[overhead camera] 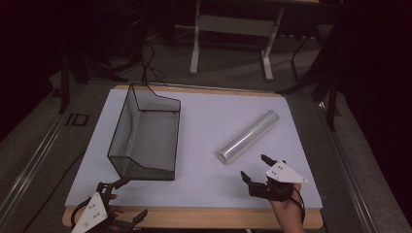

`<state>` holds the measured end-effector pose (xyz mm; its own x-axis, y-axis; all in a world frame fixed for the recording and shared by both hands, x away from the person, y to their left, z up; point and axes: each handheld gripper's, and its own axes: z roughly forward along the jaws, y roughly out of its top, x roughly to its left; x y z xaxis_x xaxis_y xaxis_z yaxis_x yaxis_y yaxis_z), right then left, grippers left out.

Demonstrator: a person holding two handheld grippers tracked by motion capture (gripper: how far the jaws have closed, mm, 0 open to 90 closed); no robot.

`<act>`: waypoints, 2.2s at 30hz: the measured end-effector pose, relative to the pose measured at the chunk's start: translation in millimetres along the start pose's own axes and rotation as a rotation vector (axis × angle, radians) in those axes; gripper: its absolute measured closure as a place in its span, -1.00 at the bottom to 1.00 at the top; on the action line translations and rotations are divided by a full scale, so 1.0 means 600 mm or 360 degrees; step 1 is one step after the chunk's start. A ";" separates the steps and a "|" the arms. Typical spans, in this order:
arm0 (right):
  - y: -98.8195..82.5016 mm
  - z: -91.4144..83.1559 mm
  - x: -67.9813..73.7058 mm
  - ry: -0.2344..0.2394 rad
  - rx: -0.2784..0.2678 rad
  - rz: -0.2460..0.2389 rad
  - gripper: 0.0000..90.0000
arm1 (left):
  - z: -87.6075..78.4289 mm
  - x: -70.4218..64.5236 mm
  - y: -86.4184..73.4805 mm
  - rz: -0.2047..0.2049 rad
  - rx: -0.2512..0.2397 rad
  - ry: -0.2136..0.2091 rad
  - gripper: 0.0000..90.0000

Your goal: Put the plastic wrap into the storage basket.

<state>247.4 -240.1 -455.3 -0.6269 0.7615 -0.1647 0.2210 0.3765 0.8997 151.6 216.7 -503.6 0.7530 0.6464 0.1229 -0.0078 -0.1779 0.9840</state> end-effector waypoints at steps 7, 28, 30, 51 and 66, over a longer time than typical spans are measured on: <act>0.054 0.015 -0.017 -0.0112 -0.0005 0.0065 -0.76 | 0.003 -0.005 0.000 0.0013 0.0006 -0.0017 -1.00; 0.149 0.097 -0.117 -0.0524 0.0153 0.0639 -0.79 | 0.005 -0.013 0.001 0.0030 0.0009 -0.0047 -1.00; 0.144 0.107 -0.124 -0.0547 0.0173 0.0689 -0.79 | 0.007 -0.014 0.001 0.0026 0.0008 -0.0051 -1.00; 0.064 0.213 -0.159 -0.0846 0.0505 0.1070 -0.78 | 0.007 -0.020 0.003 0.0067 0.0017 -0.0075 -1.00; 0.041 0.261 -0.173 -0.0900 0.0572 0.1286 -0.79 | 0.007 -0.023 0.002 0.0095 0.0028 -0.0094 -1.00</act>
<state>434.8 -227.3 -479.4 0.2261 0.9567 0.1834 0.6851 -0.2900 0.6683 144.1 204.4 -504.9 0.7891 0.5895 0.1727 -0.0425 -0.2281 0.9727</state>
